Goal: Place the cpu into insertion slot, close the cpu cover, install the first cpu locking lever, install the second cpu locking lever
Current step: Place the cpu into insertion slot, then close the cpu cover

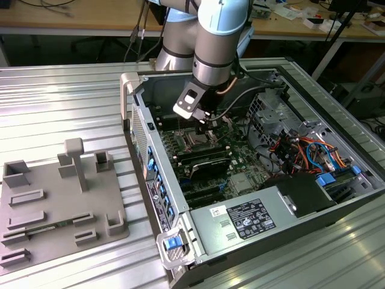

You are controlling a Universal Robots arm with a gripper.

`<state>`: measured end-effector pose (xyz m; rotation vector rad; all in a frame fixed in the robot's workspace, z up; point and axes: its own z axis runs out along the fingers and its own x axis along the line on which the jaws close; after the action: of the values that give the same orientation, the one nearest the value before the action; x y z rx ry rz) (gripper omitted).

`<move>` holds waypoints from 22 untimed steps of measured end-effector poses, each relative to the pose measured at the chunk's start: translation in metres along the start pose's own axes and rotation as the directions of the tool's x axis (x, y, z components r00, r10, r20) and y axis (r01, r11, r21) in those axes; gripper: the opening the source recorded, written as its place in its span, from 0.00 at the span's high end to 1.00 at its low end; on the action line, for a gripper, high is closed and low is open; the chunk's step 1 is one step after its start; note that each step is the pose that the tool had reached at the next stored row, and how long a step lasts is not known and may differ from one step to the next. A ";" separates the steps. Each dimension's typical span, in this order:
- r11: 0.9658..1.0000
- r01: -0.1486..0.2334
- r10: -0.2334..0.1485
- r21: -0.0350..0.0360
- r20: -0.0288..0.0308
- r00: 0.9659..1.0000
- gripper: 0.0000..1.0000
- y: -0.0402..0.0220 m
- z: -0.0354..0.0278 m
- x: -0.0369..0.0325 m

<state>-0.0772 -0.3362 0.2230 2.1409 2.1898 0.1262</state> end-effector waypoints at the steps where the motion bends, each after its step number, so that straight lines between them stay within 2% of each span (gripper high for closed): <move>1: 1.000 0.000 0.000 0.001 0.000 1.000 0.89 0.0001 -0.0004 0.0001; 16: 1.000 0.000 0.000 0.003 0.000 1.000 0.89 0.0001 -0.0006 0.0000; 19: 1.000 0.000 0.000 0.003 0.000 1.000 0.89 0.0011 -0.0094 0.0000; 22: 1.000 0.000 0.000 0.003 0.000 1.000 0.89 0.0013 -0.0103 0.0001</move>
<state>-0.0771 -0.3361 0.2334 2.1427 2.1915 0.1236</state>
